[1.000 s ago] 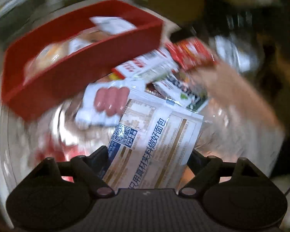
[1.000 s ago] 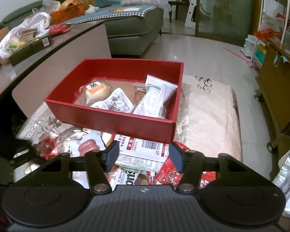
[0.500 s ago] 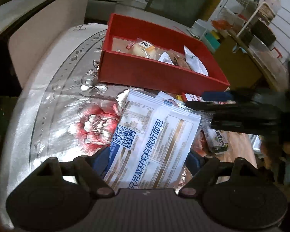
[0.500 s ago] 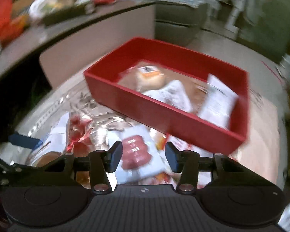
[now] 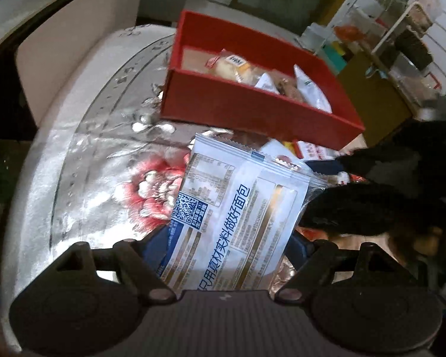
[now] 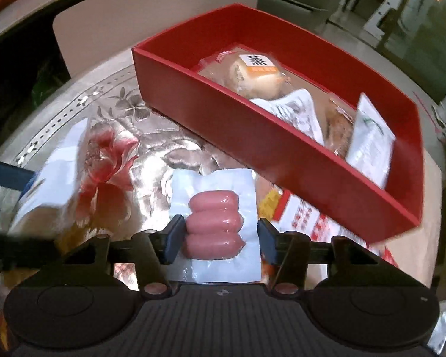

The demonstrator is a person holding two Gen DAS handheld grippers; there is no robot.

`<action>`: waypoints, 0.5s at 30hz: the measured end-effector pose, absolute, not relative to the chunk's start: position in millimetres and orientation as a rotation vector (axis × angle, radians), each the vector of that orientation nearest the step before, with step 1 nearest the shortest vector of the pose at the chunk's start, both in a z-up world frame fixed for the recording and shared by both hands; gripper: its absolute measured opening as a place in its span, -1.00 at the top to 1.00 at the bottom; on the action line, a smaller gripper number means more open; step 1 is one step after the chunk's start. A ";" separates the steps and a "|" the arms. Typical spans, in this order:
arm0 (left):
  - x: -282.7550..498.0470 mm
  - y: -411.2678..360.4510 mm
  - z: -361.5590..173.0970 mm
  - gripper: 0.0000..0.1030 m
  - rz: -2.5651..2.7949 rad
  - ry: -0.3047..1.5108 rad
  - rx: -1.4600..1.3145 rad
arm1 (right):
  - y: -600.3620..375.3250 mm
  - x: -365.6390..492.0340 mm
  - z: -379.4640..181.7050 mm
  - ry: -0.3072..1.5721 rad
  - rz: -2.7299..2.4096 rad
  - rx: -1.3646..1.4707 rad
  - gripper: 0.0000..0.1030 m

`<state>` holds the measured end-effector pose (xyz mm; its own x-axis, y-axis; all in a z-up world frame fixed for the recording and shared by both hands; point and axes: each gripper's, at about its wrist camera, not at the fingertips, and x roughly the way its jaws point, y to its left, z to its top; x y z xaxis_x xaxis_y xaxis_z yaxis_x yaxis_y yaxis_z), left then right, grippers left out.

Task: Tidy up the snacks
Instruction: 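Grasp the blue-printed bread bag with the left tool while the right tool grasps the pink sausage pack, then lower the sausage pack into the red box with the right tool while the left tool carries the bread bag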

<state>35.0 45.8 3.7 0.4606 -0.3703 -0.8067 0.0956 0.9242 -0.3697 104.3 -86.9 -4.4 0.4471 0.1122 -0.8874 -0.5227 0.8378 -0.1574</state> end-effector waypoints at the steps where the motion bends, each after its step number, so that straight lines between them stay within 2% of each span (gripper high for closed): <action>1: 35.0 44.9 3.1 -0.45 -0.290 1.055 -0.285 | -90.4 99.9 -1.9 1.039 0.411 -0.424 -0.17; 5: 35.0 41.2 4.6 -0.45 -0.287 1.042 -0.280 | -110.9 79.6 13.3 1.021 0.400 -0.282 -0.17; 15: 43.2 25.0 28.0 -0.38 -0.237 0.917 -0.244 | -140.0 64.0 56.9 0.888 0.357 -0.144 -0.17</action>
